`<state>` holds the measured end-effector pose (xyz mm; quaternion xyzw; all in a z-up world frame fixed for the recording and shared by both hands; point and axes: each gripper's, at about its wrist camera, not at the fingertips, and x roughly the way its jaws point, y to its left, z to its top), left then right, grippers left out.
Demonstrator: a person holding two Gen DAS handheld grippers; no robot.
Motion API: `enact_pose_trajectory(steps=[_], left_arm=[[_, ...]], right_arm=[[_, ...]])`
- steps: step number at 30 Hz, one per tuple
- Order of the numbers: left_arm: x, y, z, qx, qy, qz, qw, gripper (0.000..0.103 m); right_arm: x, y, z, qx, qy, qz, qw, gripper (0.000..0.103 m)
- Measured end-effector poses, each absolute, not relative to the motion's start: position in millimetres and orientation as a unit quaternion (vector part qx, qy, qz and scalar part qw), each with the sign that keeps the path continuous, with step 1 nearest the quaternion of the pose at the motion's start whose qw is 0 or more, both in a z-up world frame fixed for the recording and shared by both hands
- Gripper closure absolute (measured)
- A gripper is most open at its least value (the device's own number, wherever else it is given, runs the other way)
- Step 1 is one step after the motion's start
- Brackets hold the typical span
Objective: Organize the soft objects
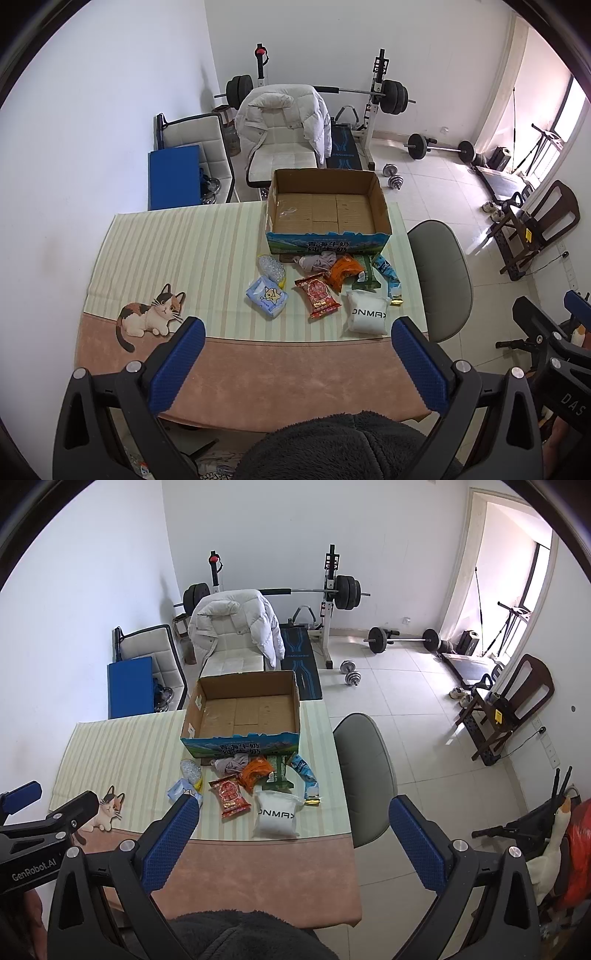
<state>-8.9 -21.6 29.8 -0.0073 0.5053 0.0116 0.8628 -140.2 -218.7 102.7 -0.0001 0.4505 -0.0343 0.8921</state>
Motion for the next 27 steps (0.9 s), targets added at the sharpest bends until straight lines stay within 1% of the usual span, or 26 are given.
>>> enact_pose_trajectory(steps=[27], left_arm=[[-12.0,-25.3,30.5,-0.006,0.502,0.010,0.865,0.000]], right_arm=[[-142.5,-216.6,99.8,-0.001,0.447,-0.029,0.894,0.000]])
